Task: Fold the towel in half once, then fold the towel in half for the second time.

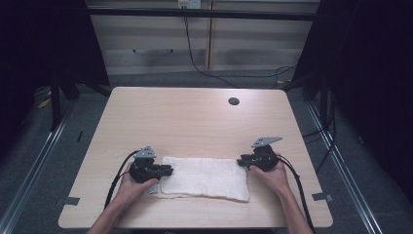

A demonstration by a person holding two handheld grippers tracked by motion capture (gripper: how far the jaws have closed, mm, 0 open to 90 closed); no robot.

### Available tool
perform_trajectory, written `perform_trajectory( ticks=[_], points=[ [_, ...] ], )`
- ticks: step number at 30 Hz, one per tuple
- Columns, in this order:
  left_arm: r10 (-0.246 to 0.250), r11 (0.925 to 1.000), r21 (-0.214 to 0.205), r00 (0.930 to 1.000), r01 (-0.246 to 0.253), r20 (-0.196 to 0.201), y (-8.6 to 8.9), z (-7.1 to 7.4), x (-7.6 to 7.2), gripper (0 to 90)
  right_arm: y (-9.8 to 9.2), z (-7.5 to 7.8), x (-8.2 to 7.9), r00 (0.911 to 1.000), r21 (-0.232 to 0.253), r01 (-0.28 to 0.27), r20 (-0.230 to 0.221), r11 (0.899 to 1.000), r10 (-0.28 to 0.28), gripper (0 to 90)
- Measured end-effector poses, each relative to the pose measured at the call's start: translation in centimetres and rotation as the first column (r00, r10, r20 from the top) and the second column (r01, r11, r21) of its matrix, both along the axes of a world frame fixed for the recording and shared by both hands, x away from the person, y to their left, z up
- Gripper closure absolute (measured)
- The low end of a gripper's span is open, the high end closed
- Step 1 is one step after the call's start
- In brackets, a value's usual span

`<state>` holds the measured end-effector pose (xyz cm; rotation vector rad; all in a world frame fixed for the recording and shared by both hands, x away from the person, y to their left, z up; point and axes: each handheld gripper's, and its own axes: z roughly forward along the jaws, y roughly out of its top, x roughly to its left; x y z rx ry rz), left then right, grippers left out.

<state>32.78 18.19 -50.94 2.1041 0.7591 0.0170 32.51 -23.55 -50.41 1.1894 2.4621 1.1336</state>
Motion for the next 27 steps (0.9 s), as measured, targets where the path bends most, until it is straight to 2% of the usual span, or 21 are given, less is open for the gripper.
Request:
perform_trajectory(
  ticks=[2, 3, 4, 6, 8, 9, 10, 11, 14, 17, 19, 20, 22, 24, 25, 26, 27],
  points=[
    [0.0, 1.0, 0.0, 1.0, 0.0, -0.001, 0.0, 0.0, 0.0, 76.5, 0.2, 0.0, -0.1, 0.9999, -0.003, -0.014, 0.008, 1.0, 0.014, 78.9],
    [0.0, 1.0, 0.0, 1.0, 0.0, -0.001, 0.0, 0.0, 0.0, 76.5, 0.2, 0.0, -0.1, 0.9999, -0.003, -0.014, 0.008, 1.0, 0.014, 78.9],
    [0.0, 1.0, -0.001, 1.0, 0.0, -0.001, 0.0, 0.0, 0.0, 76.5, 0.3, -0.1, -0.2, 0.9995, -0.003, -0.032, 0.006, 0.999, 0.032, 83.1],
    [-0.002, 0.9999, 0.011, 0.9999, 0.002, 0.012, -0.1, 0.0, -0.1, 76.2, 0.2, -0.1, -0.4, 0.9998, 0.014, -0.02, -0.001, 1.0, 0.02, 86.2],
    [-0.001, 0.9999, 0.013, 0.9999, 0.001, 0.014, -0.1, 0.1, -0.2, 76.2, 0.1, -0.2, -0.4, 1.0, 0.025, -0.009, -0.002, 1.0, 0.009, 86.5],
    [-0.004, 0.9998, 0.019, 0.9999, 0.004, 0.015, -0.1, 0.1, -0.3, 76.1, -0.3, -0.4, -0.4, 0.9999, 0.059, 0.014, -0.006, 0.998, -0.014, 86.7],
    [-0.004, 0.9998, 0.019, 0.9999, 0.004, 0.015, -0.1, 0.1, -0.3, 76.2, -0.3, -0.4, -0.4, 0.9999, 0.059, 0.014, -0.006, 0.998, -0.014, 86.7],
    [-0.006, 0.9997, 0.025, 0.9999, 0.006, 0.015, -0.1, 0.2, -0.4, 76.2, -0.6, -0.3, -0.5, 0.9996, 0.084, 0.029, -0.003, 0.996, -0.029, 86.8],
    [-0.01, 0.9994, 0.032, 0.9998, 0.01, 0.014, 0.0, 0.2, -0.5, 76.2, -1.0, -0.2, -0.4, 0.9994, 0.108, 0.033, 0.007, 0.994, -0.034, 86.9],
    [-0.009, 0.999, 0.044, 0.9998, 0.008, 0.019, -0.1, 0.4, -0.7, 76.2, -1.0, 0.0, -0.5, 0.9991, 0.117, 0.039, 0.007, 0.992, -0.041, 86.9],
    [-0.037, 0.9975, 0.061, 0.9985, 0.034, 0.04, -0.3, 0.7, -1.0, 74.0, -0.8, -0.1, -0.6, 0.9991, 0.114, 0.038, 0.012, 0.993, -0.04, 86.9],
    [-0.037, 0.9983, 0.047, 0.9982, 0.034, 0.047, -0.3, 1.0, -1.1, 71.2, -0.8, -0.1, -0.6, 0.9993, 0.118, 0.034, 0.013, 0.992, -0.036, 86.9],
    [-0.008, 0.9998, 0.016, 0.9984, 0.007, 0.056, 0.0, 1.5, -0.7, 69.5, -0.7, 0.0, -0.6, 0.9993, 0.123, 0.034, 0.013, 0.992, -0.035, 86.9],
    [0.028, 0.9996, 0.0, 0.9977, -0.028, 0.062, 0.4, 2.1, 0.4, 68.5, -0.8, 0.0, -0.4, 0.9994, 0.123, 0.028, 0.017, 0.992, -0.03, 86.9],
    [0.049, 0.9986, -0.025, 0.9971, -0.047, 0.058, 0.7, 2.2, 0.9, 68.4, -0.8, 0.0, -0.3, 0.9993, 0.123, 0.032, 0.013, 0.992, -0.034, 86.9],
    [0.055, 0.9984, -0.018, 0.9975, -0.054, 0.045, 1.0, 2.3, 1.5, 68.4, -0.8, 0.0, -0.3, 0.9993, 0.123, 0.032, 0.013, 0.992, -0.034, 86.9],
    [0.073, 0.9974, -0.004, 0.9962, -0.073, 0.047, 1.1, 2.3, 2.0, 67.2, -0.8, -0.1, -0.3, 0.9994, 0.12, 0.032, 0.011, 0.992, -0.033, 86.9]
  ],
)
